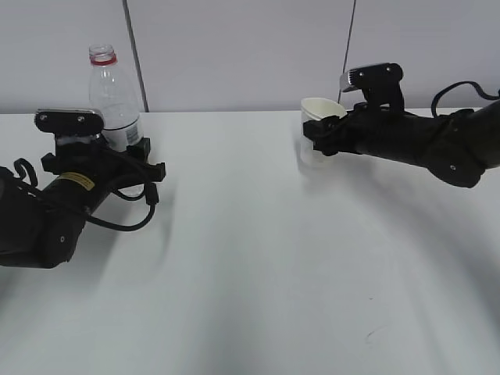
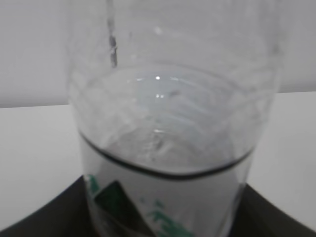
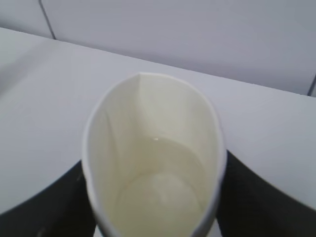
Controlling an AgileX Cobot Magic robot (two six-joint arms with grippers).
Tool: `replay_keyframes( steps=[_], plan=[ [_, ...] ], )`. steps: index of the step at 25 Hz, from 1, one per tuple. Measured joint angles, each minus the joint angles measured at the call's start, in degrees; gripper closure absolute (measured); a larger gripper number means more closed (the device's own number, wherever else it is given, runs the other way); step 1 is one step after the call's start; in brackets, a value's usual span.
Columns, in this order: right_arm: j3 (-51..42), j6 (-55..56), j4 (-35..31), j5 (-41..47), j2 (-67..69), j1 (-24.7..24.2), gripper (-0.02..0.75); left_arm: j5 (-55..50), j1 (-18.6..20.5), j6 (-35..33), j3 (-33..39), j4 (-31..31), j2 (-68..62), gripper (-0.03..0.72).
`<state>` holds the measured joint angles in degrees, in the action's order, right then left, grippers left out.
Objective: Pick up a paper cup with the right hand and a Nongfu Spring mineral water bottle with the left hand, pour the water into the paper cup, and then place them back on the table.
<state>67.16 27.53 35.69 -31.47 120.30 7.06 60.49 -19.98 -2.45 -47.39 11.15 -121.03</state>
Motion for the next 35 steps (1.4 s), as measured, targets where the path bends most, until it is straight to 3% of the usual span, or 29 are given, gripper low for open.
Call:
replay_keyframes(
  steps=[8, 15, 28, 35],
  plan=[
    [0.0, -6.7, -6.6, -1.8, 2.9, -0.9, 0.258, 0.0, 0.0, 0.0, 0.0, -0.1, 0.0, 0.277],
    [0.0, -9.0, -7.3, -6.5, 6.7, -0.9, 0.258, 0.0, 0.0, 0.0, 0.0, -0.2, 0.0, 0.277],
    [0.0, -11.6, -8.0, -7.4, 7.2, -0.9, 0.257, 0.0, 0.0, 0.0, 0.0, -0.7, 0.0, 0.277],
    [0.0, -11.6, -8.3, -7.4, 7.2, -0.9, 0.144, 0.0, 0.0, 0.0, 0.0, -1.3, 0.0, 0.277]
  ],
)
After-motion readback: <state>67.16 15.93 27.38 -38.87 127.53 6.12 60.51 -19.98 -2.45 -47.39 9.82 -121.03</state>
